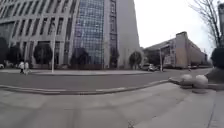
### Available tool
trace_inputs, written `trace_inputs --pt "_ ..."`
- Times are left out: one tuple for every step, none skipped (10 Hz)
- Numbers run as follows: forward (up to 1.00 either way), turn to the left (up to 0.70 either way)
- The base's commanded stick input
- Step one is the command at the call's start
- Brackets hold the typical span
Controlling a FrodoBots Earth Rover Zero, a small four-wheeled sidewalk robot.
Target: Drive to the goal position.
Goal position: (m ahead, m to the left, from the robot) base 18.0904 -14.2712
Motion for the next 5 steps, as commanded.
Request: trace_inputs --pt "0.7 0.0" --pt "0.7 0.0" --pt "0.7 0.0" --pt "0.7 0.0" --pt "0.7 0.0"
